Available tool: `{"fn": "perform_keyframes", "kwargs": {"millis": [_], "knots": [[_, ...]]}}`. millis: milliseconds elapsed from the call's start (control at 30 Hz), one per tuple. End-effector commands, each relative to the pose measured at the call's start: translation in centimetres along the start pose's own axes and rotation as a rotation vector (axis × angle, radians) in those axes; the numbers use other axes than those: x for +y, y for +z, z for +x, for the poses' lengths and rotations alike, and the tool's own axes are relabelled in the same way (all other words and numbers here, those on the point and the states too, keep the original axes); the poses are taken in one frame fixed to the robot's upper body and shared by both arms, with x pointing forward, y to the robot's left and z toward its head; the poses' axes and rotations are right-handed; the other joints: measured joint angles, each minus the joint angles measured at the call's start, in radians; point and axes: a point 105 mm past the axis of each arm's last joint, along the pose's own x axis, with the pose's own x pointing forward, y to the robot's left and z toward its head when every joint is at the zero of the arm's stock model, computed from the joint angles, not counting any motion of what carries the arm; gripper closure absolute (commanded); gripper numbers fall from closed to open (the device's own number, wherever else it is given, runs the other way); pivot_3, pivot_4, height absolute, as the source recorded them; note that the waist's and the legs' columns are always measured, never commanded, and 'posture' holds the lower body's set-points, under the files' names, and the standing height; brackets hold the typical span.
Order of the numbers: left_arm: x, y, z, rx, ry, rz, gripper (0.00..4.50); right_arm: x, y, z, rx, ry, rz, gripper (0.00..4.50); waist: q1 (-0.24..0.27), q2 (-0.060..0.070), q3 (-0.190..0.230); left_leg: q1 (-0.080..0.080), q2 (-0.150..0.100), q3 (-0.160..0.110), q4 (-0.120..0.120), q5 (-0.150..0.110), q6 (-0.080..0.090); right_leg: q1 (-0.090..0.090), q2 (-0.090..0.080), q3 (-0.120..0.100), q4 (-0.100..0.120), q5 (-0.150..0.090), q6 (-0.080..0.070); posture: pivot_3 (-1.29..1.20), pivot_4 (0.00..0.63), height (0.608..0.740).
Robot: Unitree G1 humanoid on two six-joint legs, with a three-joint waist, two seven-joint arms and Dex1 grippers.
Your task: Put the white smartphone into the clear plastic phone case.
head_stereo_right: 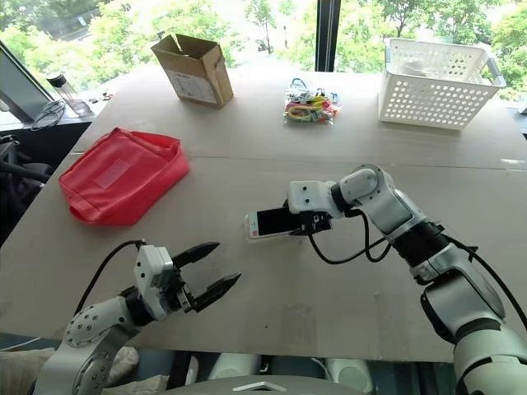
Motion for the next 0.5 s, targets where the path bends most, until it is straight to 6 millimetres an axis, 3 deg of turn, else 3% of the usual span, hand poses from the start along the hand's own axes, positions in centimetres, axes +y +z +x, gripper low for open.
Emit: {"fn": "perform_keyframes", "kwargs": {"millis": [33,233,500], "knots": [[0.2,0.6,-0.1,-0.016,-0.003,0.028,0.0,-1.1,0.6,-0.4,0.009,-0.01,-0.052,1.75,0.0,0.0,0.0,0.0,0.0,0.0,0.0,0.0,0.0,0.0,0.0,0.0,0.0,0.0,0.0,0.0,0.15,0.74],[0.3,0.9,0.1,-0.025,-0.002,0.037,0.0,-0.6,-0.3,-0.5,0.044,0.051,-0.048,1.75,0.0,0.0,0.0,0.0,0.0,0.0,0.0,0.0,0.0,0.0,0.0,0.0,0.001,0.0,0.0,0.0,0.15,0.74],[0.2,1.0,0.1,-0.023,0.007,0.036,0.0,-0.1,0.1,-0.6,0.03,0.095,-0.058,1.75,0.0,0.0,0.0,0.0,0.0,0.0,0.0,0.0,0.0,0.0,0.0,0.0,0.0,0.0,0.0,0.0,0.15,0.74]]}}
